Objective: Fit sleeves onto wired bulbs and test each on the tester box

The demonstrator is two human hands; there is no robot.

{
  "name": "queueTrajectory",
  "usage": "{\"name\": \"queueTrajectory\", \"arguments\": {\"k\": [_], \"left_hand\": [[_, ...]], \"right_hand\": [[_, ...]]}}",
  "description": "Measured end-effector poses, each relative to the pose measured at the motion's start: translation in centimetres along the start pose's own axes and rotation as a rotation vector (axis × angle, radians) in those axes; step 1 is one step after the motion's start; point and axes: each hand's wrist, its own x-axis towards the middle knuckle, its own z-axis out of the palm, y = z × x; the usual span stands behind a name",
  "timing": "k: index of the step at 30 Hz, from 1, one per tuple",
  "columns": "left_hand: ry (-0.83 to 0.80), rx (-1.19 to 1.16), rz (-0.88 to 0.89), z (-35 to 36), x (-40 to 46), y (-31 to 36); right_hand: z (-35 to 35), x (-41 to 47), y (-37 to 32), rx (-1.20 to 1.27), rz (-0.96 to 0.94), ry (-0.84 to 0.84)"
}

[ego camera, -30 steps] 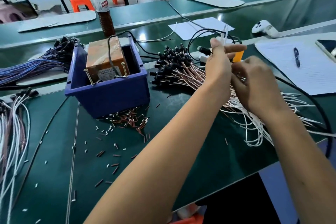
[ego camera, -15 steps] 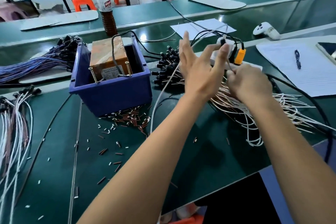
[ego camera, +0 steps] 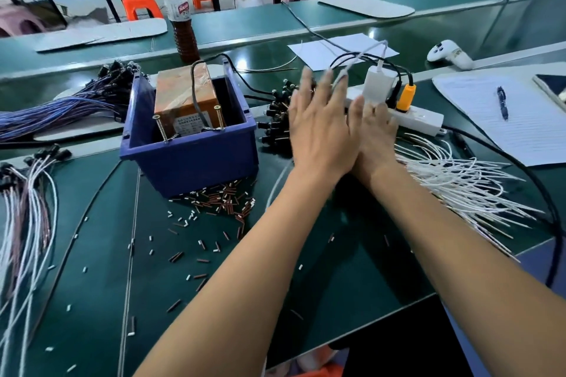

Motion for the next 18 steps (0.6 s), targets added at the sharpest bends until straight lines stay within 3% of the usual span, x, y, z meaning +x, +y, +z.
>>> {"name": "queueTrajectory", "arguments": {"k": [4,6,9,12,18], "left_hand": [[-0.287,0.042,0.019,0.5,-0.9,-1.0],[-0.316,0.004,0.015,0.2,-1.2,-1.1],[-0.115,-0.284,0.096,-1.8,-2.1,-1.1],[0.155,-0.491,0.186,-4.7,-3.3,-1.4],[0.665,-0.42,0.023,-12.8,-5.7,-6.3]], "right_hand": [[0.2,-0.5,1.4,0.004,0.024,-0.007],[-0.8,-0.7,2.1,0.092,0.09,0.082],[-3.2,-1.4,1.7,0.44,0.171,0.384],[-5.8,-3.2,-1.2,0.629,0.078,0.686],[-7.3,-7.6,-11.8,0.921,-0.288,0.721]]}}
